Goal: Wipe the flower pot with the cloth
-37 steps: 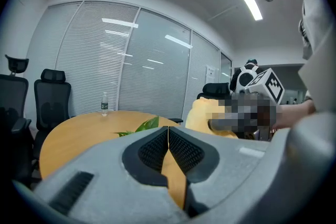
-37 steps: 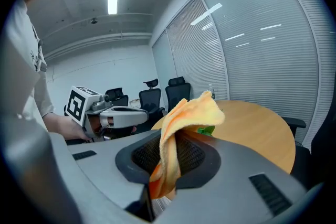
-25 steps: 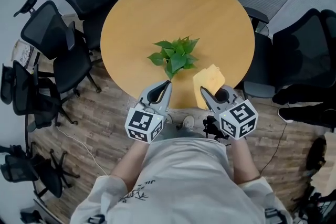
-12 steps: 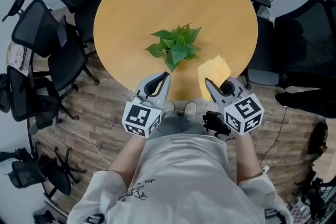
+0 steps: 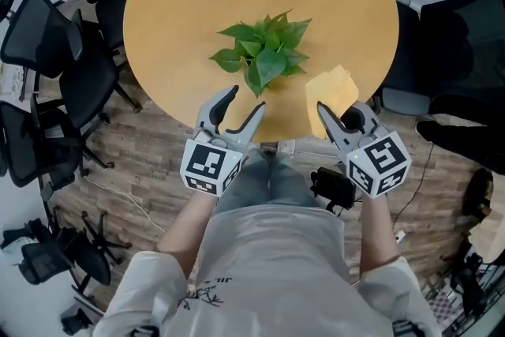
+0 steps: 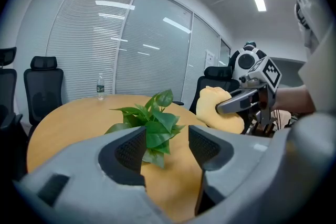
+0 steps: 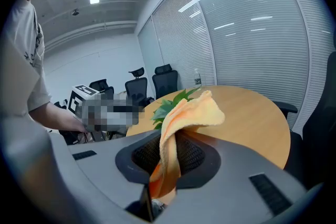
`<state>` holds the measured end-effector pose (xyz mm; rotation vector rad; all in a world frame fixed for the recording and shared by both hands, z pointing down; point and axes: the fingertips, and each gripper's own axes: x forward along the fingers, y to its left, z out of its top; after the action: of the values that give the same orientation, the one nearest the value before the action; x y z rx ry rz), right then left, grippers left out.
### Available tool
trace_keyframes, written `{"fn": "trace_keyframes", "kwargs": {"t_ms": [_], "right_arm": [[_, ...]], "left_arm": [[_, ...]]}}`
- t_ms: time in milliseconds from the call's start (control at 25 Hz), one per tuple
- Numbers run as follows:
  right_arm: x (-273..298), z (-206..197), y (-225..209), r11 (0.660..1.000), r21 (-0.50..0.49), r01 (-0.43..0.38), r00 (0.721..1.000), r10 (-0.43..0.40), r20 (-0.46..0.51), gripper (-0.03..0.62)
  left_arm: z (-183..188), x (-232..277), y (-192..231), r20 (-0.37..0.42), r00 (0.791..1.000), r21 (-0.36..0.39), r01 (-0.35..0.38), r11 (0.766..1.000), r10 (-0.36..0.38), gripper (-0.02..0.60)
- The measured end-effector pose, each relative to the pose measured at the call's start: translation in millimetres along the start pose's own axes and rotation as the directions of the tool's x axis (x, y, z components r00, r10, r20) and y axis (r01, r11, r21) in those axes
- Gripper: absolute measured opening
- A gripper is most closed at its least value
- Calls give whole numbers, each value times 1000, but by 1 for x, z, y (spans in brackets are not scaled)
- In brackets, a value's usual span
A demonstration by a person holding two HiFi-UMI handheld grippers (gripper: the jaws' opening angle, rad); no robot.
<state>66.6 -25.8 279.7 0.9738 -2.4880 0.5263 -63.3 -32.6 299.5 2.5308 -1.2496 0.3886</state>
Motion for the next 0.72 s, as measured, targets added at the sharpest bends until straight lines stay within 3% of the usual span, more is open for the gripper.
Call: {"fn": "trace_keyframes", "kwargs": {"t_ms": [240,720], "right_arm": [[17,-21,-20,1000,1,15,999,-15,-32,55],[63,-50,-54,998,-59,10,996,-15,-92,55]], "left_arm": [[-31,30,13,-41,999,-16,10,1000,-11,373],[-74,74,37,-62,997,-9,42,999,-42,447]]}}
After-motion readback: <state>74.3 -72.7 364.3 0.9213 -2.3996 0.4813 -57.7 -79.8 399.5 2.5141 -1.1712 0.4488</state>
